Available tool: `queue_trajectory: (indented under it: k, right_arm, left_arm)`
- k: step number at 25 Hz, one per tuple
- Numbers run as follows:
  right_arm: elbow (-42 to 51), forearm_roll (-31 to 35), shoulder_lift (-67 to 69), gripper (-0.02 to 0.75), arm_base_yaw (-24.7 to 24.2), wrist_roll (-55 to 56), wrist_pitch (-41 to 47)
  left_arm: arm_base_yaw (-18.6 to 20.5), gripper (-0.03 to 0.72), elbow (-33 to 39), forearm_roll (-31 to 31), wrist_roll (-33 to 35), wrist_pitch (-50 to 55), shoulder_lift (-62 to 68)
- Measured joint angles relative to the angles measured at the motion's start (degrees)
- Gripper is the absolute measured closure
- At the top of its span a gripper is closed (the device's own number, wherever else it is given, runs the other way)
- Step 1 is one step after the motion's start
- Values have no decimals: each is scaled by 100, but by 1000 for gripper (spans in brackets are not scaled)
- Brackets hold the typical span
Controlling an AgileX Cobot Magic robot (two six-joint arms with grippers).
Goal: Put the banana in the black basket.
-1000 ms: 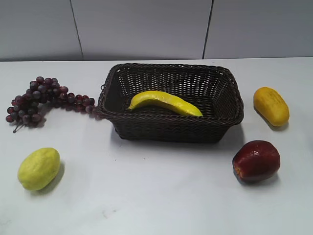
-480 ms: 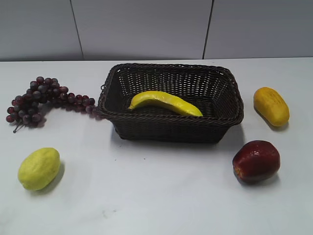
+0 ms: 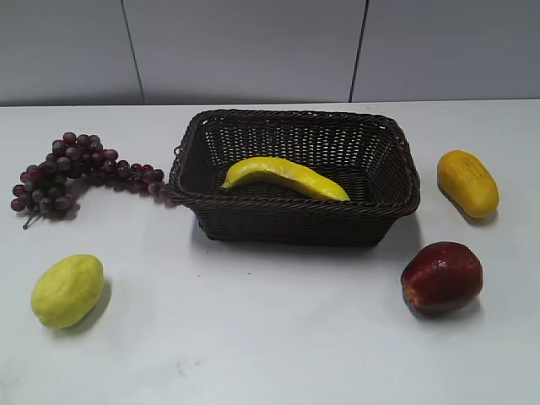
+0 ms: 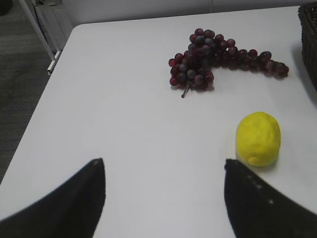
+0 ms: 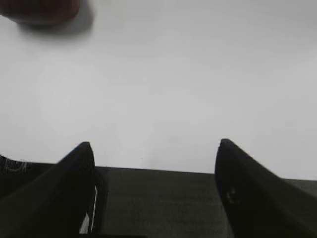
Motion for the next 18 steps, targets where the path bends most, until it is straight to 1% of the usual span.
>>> queue_trajectory:
  k: [11,18]
  right_arm:
    - [26,-69,-1616,164,0,148,10]
    - [26,-73,-2313,165,0,158,11]
  left_arm:
    - [0,133,0,0,0,0,0]
    - [0,133,0,0,0,0,0]
